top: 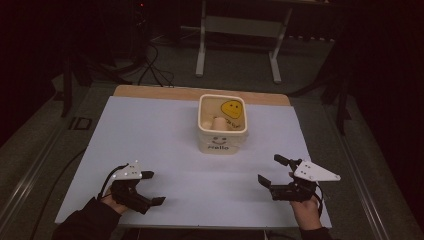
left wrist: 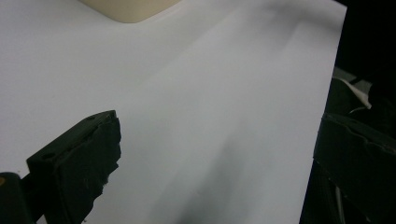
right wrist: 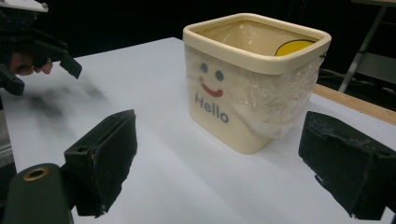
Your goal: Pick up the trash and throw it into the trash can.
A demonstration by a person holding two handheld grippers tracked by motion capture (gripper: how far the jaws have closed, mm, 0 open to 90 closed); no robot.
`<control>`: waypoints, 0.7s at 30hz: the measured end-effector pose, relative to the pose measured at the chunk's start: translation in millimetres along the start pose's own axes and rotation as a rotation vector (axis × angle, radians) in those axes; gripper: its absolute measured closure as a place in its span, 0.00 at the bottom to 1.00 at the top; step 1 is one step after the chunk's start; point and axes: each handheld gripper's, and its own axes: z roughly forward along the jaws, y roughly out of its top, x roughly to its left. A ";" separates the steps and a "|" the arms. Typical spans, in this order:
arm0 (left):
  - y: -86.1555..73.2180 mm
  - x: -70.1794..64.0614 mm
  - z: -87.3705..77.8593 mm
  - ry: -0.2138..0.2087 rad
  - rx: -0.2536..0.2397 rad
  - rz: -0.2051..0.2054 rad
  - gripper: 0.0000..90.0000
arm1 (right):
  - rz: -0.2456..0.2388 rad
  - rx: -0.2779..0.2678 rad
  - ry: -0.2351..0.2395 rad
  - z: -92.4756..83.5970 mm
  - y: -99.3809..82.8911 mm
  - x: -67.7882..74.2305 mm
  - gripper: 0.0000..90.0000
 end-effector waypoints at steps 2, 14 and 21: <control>-1.4 1.3 1.2 0.013 -0.016 -0.010 0.02 | 0.004 0.000 0.000 -0.1 -0.4 -0.1 0.13; -2.7 6.1 3.9 0.032 -0.086 -0.040 0.02 | 0.006 0.018 0.013 4.5 -2.3 1.3 0.13; -2.8 6.9 3.2 0.043 -0.105 -0.030 0.02 | 0.005 0.024 0.015 5.6 -3.1 1.6 0.13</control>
